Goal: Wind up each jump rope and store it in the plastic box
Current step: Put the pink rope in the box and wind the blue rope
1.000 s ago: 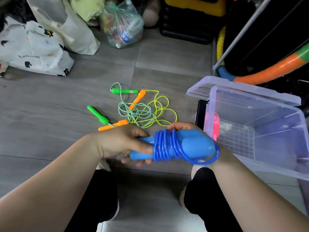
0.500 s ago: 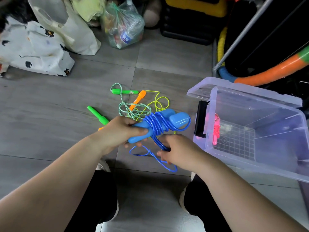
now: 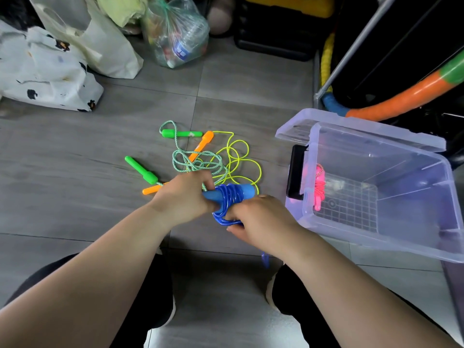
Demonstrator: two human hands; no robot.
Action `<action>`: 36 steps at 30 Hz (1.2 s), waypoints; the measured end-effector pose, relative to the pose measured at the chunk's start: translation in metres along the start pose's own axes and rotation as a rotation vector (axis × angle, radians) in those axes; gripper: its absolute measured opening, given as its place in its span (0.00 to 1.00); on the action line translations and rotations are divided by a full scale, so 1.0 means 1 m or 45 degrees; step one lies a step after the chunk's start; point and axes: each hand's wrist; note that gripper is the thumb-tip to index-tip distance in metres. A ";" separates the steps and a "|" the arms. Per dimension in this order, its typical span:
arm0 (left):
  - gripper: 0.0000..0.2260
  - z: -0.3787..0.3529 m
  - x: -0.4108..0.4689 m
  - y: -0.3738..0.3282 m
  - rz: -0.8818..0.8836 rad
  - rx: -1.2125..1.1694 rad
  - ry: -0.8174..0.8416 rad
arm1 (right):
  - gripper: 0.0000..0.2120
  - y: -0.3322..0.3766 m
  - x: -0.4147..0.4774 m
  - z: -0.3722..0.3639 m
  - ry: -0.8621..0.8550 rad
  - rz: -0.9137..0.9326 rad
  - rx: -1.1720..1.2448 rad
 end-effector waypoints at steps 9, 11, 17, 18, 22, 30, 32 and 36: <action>0.14 0.001 -0.004 0.007 -0.185 0.000 0.483 | 0.09 0.001 -0.002 0.009 -0.156 0.055 0.440; 0.14 0.003 -0.006 0.005 -0.230 -0.038 0.542 | 0.12 -0.003 -0.003 0.010 -0.128 0.062 0.598; 0.10 0.012 -0.017 0.002 -0.319 -0.252 0.860 | 0.15 -0.012 -0.003 0.012 -0.023 0.156 1.113; 0.10 0.013 -0.019 0.002 -0.344 -0.310 0.923 | 0.14 -0.011 -0.003 0.014 -0.005 0.195 1.176; 0.14 0.017 -0.024 0.004 -0.467 -0.674 1.015 | 0.12 -0.013 -0.004 0.023 0.007 0.250 1.455; 0.10 0.021 -0.017 0.000 -0.446 -0.899 0.398 | 0.14 -0.014 0.014 -0.018 -0.104 -0.282 1.671; 0.12 0.024 -0.015 0.003 -0.424 -0.997 0.244 | 0.16 0.001 0.016 -0.019 0.020 -0.268 1.628; 0.10 0.023 -0.007 0.008 -0.275 -0.778 -0.174 | 0.17 0.018 0.019 -0.019 -0.173 -0.246 1.178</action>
Point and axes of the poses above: each hand's wrist, its own x-axis towards the middle knuckle, its own z-axis out of the back of the hand, y = z × x, and after that the axes turned 14 degrees about y, right-handed
